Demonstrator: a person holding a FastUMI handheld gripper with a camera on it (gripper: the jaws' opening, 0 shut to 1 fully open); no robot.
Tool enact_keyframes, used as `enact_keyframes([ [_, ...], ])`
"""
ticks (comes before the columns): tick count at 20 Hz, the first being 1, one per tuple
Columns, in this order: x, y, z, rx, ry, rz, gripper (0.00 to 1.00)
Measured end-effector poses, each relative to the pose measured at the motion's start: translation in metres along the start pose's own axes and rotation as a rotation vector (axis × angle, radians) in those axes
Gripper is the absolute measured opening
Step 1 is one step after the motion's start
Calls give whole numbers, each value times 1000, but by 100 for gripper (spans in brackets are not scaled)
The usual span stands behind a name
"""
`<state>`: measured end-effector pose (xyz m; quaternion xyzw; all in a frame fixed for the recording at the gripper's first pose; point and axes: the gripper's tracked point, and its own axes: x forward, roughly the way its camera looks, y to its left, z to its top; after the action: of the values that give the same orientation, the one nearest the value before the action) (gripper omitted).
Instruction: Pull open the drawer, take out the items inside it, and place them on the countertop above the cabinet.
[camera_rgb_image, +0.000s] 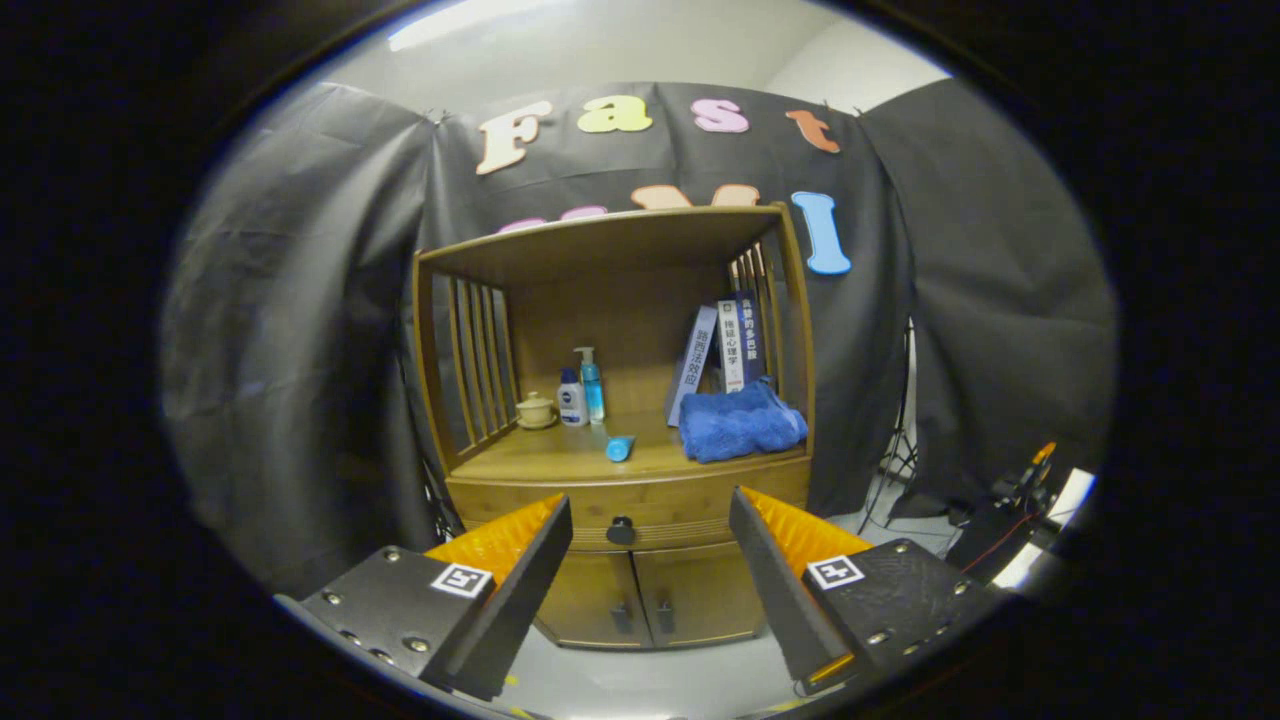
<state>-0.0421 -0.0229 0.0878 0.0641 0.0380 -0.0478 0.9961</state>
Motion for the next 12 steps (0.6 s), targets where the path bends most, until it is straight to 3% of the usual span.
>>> enact_keyframes([
  [8,10,23,-14,9,32,115,99],
  [12,4,14,14,-30,-20,76,99],
])
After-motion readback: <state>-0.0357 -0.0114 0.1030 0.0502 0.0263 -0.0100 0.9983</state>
